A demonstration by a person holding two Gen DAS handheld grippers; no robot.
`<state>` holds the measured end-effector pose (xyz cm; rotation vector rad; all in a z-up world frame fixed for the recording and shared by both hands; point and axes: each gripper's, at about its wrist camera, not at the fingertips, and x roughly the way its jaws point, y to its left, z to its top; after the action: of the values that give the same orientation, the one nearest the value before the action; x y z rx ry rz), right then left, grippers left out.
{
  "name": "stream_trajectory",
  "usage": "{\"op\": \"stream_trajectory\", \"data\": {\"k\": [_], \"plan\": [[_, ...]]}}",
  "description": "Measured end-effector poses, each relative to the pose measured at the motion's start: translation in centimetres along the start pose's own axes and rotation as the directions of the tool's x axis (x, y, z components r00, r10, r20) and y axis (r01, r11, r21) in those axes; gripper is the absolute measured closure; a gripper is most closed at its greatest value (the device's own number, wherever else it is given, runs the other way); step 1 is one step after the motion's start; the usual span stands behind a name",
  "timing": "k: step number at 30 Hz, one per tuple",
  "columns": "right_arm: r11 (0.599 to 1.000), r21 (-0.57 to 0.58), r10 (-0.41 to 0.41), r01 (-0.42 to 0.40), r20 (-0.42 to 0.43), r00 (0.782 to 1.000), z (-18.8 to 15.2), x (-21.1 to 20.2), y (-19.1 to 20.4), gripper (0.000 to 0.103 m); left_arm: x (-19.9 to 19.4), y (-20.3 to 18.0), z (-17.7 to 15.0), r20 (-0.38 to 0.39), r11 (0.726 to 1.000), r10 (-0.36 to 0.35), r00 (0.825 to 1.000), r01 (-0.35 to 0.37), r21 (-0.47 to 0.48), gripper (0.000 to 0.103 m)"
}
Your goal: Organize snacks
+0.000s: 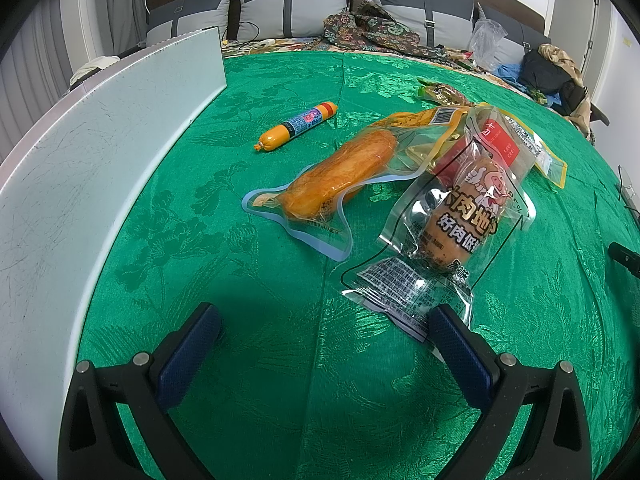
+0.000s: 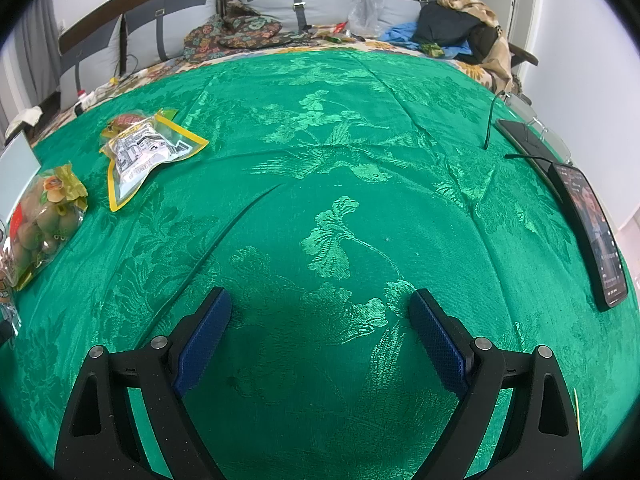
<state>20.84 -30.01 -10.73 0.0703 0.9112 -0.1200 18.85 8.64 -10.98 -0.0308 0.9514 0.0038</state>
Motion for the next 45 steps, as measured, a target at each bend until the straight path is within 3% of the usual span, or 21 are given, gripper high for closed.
{"op": "stream_trajectory", "data": {"k": [35,41,45], "plan": [[1.0,0.0,0.0,0.0,0.0,1.0,0.0,0.0,0.0,0.01,-0.1,0.1,0.0,0.0,1.0,-0.001,1.0,0.001,0.001,0.0],[1.0,0.0,0.0,0.0,0.001,1.0,0.0,-0.1,0.0,0.01,-0.8,0.1,-0.3,-0.107,0.993,-0.071,0.992,0.081,0.09,0.001],[1.0,0.001,0.0,0.0,0.001,1.0,0.0,-0.1,0.0,0.01,-3.4,-0.3,1.0,-0.073,0.98,-0.141,0.987,0.149,0.131,0.001]]}}
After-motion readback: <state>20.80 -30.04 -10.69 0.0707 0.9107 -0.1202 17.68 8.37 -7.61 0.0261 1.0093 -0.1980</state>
